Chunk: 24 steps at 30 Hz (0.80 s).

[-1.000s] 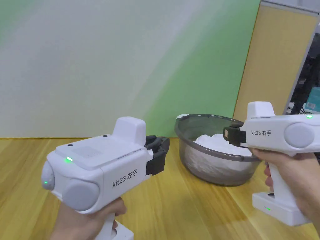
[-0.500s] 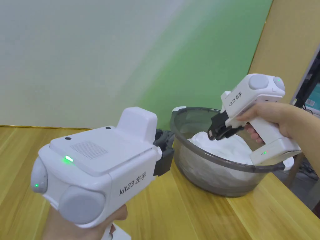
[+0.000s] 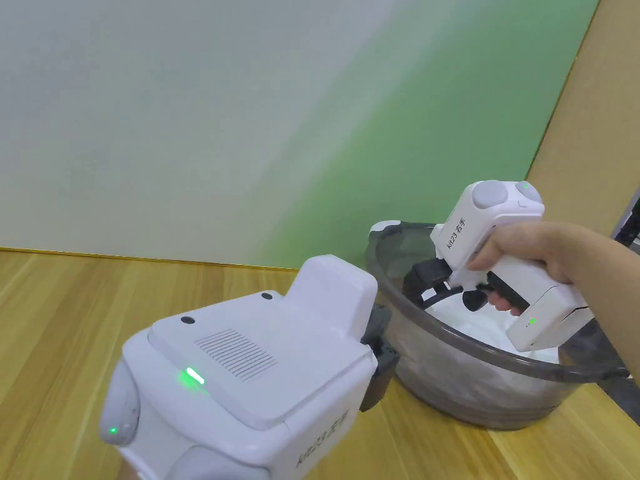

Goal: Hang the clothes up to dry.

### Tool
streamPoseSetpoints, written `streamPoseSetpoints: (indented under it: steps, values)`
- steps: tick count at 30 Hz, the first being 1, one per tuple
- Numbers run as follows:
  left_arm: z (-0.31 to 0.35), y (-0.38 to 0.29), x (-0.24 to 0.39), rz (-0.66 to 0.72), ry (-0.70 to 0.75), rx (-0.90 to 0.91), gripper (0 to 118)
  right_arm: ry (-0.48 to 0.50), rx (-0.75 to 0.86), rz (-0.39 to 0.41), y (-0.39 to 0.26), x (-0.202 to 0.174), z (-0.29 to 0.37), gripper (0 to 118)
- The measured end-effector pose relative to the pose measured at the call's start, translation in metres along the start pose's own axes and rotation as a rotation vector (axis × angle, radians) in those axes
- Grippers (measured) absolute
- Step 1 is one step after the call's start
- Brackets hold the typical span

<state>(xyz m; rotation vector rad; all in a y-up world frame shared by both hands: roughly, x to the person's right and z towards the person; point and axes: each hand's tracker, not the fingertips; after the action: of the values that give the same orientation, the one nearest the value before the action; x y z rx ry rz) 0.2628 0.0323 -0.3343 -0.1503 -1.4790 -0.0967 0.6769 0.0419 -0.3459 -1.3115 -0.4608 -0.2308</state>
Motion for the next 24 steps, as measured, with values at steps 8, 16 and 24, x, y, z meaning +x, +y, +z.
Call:
streamPoseSetpoints:
  steps: [8,16,24]
  values:
    - [0.002,0.003,-0.003,-0.017,-0.012,-0.006,0,0.015,-0.042,-0.015,-0.002,0.013,-0.021,54]
    - [0.002,0.002,-0.011,-0.014,0.011,-0.002,0,0.016,-0.139,0.014,0.004,0.013,-0.05,14]
    - [-0.001,-0.001,-0.019,0.002,0.041,-0.015,0,0.029,0.023,0.106,-0.015,0.017,-0.037,5]
